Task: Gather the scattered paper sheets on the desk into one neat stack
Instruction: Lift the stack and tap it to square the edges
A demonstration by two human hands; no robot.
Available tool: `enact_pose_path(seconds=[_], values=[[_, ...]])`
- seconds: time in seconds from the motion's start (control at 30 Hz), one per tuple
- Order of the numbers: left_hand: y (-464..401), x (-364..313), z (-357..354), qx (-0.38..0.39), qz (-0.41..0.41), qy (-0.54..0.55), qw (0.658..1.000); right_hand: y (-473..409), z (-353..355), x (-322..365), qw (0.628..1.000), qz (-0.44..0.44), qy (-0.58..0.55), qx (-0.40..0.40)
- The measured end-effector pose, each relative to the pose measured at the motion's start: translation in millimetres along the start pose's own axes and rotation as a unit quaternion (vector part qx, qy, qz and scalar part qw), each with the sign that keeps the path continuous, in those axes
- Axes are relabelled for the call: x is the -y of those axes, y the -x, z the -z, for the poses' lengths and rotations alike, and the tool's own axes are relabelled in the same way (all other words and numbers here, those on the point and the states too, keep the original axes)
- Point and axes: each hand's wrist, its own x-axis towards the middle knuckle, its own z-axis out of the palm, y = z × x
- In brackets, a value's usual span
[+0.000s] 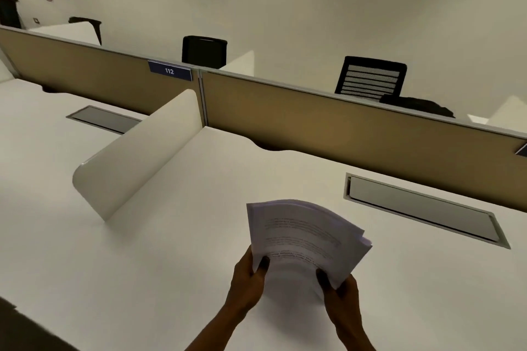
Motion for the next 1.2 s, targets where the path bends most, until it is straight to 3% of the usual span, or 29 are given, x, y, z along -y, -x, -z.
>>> enact_pose_path(seconds=[0.1,0.17,0.27,0.33,0.43,0.63,0.73,0.83,0.93,1.03,1.2], values=[[-2,-9,7,-0.013,-0.036,-0.031,0.999,-5,7,11,1.0,0.014,0.007,-0.013],[0,-28,14,-0.073,-0.098,-0.065,0.99,-6,14,23,0.998,0.049,0.027,-0.004],[2,-72,27,-0.15,-0.214,-0.15,0.954,-9,24,36,0.988,0.109,0.102,0.033],[1,-105,33,-0.123,-0.303,-0.236,0.915,-12,29,42,0.977,0.138,0.156,0.053],[-8,-138,41,-0.046,-0.351,-0.325,0.877,-15,34,52,0.955,0.176,0.224,0.085],[-26,-160,64,0.125,-0.255,-0.285,0.916,-19,45,86,0.913,0.219,0.312,0.147],[-32,-145,69,0.113,-0.227,-0.247,0.935,-23,60,97,0.911,0.214,0.303,0.179],[-32,-126,77,0.063,-0.182,-0.17,0.966,-35,91,96,0.932,0.178,0.274,0.158],[-30,-104,85,0.041,-0.117,-0.064,0.99,-39,111,85,0.969,0.093,0.135,0.183],[-29,-82,78,0.045,-0.066,0.018,0.997,-34,99,68,0.971,-0.005,-0.069,0.229],[-29,-60,61,0.041,-0.039,0.054,0.997,-29,74,46,0.989,-0.02,-0.115,0.093]])
